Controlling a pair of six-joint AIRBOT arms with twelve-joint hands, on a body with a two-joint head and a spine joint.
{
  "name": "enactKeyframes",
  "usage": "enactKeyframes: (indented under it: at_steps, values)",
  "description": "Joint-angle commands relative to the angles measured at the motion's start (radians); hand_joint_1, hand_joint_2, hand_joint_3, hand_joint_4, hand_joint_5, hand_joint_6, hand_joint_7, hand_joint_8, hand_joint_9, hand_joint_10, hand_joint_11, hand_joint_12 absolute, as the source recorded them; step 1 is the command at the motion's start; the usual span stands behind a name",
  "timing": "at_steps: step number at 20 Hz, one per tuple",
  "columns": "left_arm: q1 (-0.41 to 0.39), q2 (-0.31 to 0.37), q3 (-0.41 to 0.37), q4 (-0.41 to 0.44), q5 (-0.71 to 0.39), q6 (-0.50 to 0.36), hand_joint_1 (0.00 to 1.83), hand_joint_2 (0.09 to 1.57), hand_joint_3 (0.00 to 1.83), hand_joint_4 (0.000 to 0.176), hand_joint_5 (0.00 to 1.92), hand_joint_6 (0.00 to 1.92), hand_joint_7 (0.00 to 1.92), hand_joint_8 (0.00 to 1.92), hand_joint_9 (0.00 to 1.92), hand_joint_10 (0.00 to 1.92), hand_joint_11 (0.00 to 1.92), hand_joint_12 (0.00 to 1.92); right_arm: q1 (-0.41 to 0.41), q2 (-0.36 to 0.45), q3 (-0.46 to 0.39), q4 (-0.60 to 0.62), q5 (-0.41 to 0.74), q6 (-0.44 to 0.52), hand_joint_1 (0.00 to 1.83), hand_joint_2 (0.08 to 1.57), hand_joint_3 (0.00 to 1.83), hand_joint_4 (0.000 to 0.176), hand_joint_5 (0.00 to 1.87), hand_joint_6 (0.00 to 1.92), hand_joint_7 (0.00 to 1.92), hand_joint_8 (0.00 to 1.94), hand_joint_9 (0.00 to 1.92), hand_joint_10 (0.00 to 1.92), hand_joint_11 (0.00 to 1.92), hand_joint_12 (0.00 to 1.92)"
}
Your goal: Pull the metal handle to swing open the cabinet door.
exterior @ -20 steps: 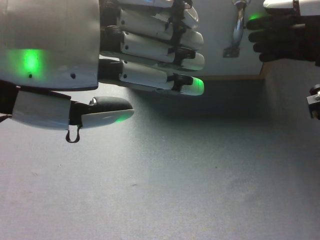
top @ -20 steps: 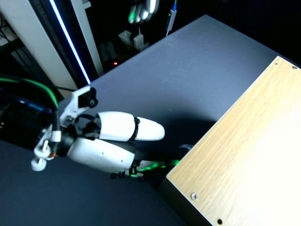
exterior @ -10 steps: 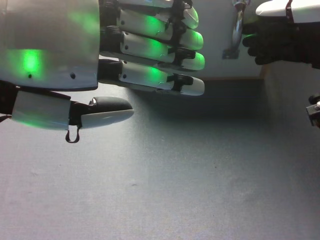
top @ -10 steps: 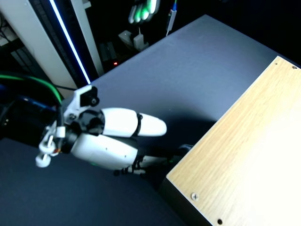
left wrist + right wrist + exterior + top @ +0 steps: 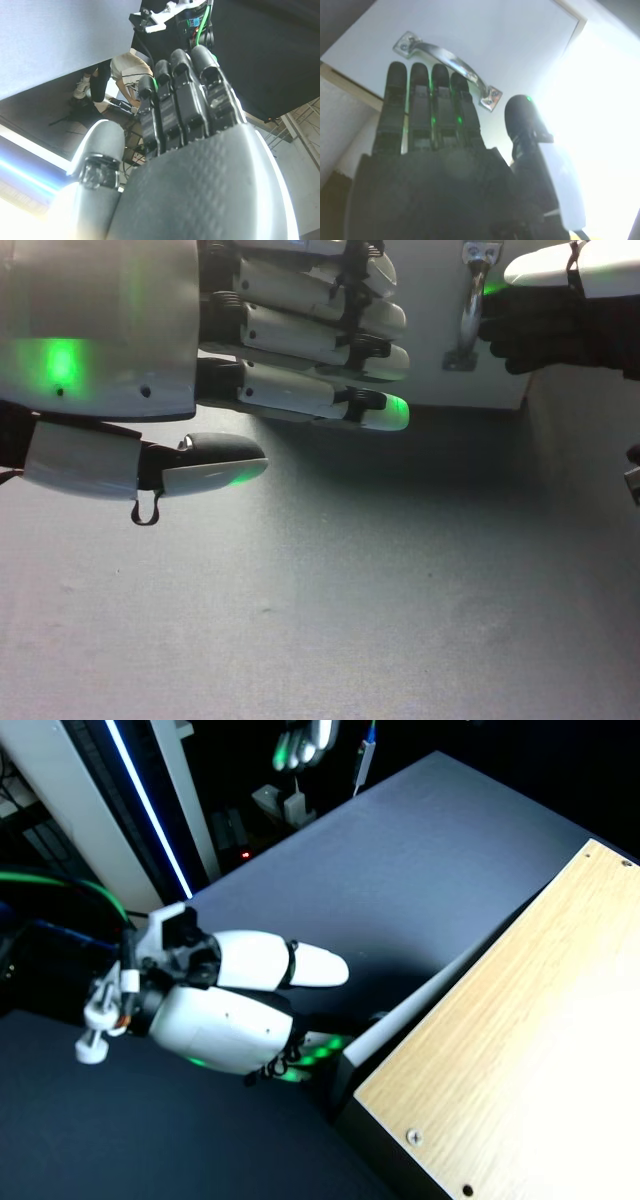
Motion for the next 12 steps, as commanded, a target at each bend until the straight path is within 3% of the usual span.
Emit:
enactKeyframes:
  at_steps: [1,12]
  values:
    - [-0.008,0.006,0.000,-0.095,-0.022,0.006,0.00,1.52,0.33,0.000,0.41,0.00,0.41,0.00,0.38,0.00,0.05,0.77,0.007,0.009,-0.013,0.015,0.109,0.009,0.00,1.57,0.06,0.000,0.31,0.00,0.30,0.00,0.27,0.00,0.00,0.75]
    - [-0.008,0.006,0.000,-0.095,-0.022,0.006,0.00,1.53,0.33,0.000,0.42,0.01,0.42,0.00,0.39,0.01,0.05,0.77,-0.006,0.055,-0.047,0.010,0.108,0.009,0.00,1.57,0.06,0.000,0.30,0.00,0.29,0.00,0.26,0.00,0.00,0.76]
